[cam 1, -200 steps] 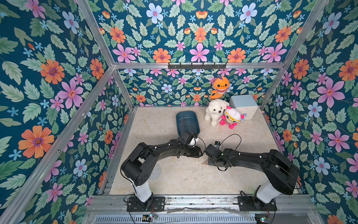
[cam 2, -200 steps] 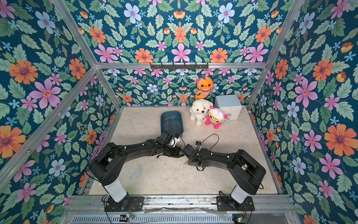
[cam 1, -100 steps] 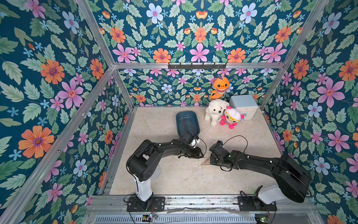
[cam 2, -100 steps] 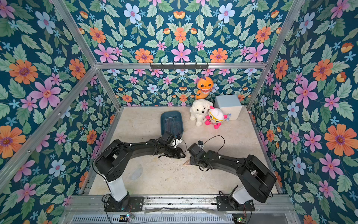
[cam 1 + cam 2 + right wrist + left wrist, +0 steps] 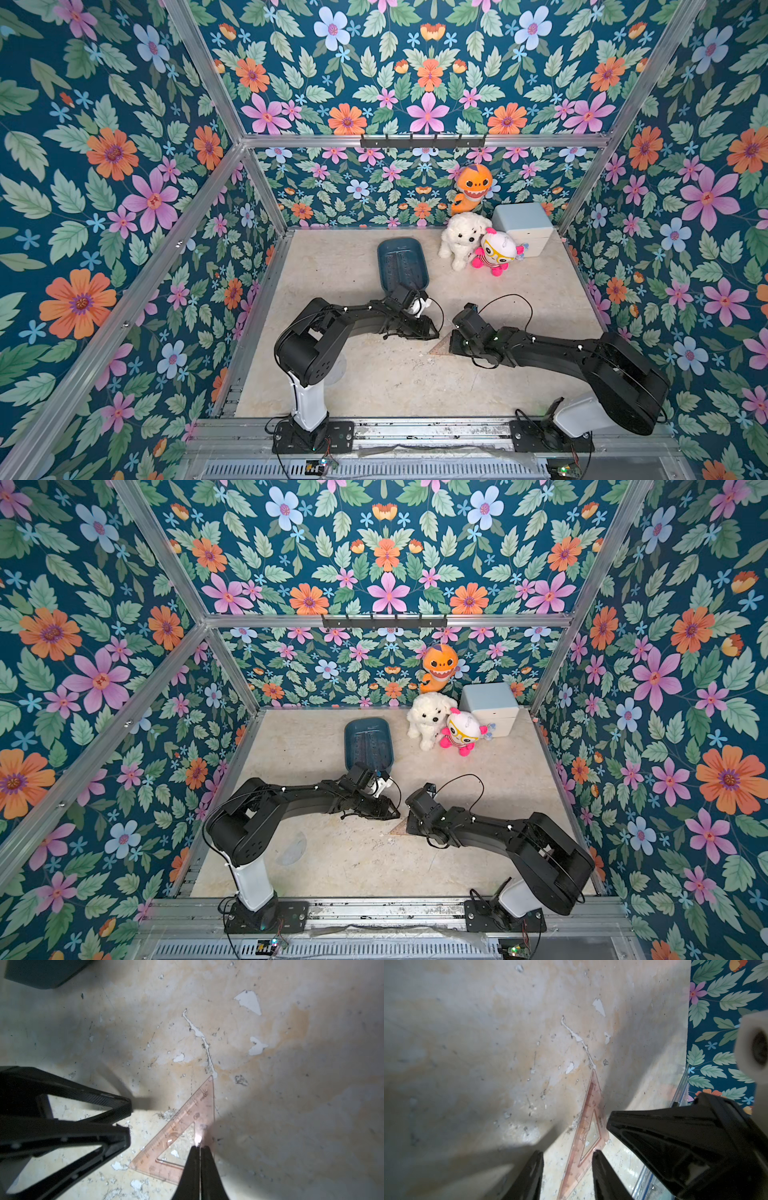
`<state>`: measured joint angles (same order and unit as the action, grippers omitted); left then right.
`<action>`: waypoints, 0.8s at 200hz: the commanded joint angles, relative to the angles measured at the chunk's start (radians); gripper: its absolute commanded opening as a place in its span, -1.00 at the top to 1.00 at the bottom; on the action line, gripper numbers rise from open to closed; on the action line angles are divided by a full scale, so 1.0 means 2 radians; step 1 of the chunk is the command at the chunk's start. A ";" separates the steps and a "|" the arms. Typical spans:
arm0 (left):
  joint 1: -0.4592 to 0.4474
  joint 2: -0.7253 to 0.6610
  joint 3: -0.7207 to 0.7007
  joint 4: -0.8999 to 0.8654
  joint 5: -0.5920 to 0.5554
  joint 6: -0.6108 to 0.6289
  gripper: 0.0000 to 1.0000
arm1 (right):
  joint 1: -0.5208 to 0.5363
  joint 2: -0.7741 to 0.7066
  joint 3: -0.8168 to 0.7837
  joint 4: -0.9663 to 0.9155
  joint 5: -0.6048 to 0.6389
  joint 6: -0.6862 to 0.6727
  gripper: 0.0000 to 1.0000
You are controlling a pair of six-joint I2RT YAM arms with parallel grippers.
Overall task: Put the scattered rulers into the storage box
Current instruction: Pick up the ruler from the center of the board.
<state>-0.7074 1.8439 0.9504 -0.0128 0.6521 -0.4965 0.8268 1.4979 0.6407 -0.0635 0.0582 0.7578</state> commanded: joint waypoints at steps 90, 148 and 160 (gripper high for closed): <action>0.000 0.002 -0.011 -0.017 -0.002 -0.003 0.09 | 0.000 -0.023 -0.029 0.024 -0.010 0.010 0.87; 0.000 -0.001 -0.020 -0.025 0.008 -0.006 0.07 | 0.000 -0.007 -0.053 0.047 -0.011 0.016 0.88; 0.000 -0.006 -0.025 -0.032 0.011 -0.006 0.05 | 0.000 -0.008 -0.058 0.049 -0.011 0.018 0.88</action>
<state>-0.7071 1.8381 0.9199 0.0254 0.6785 -0.4999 0.8257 1.4746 0.5446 0.0654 0.0338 0.7799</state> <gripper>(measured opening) 0.467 0.062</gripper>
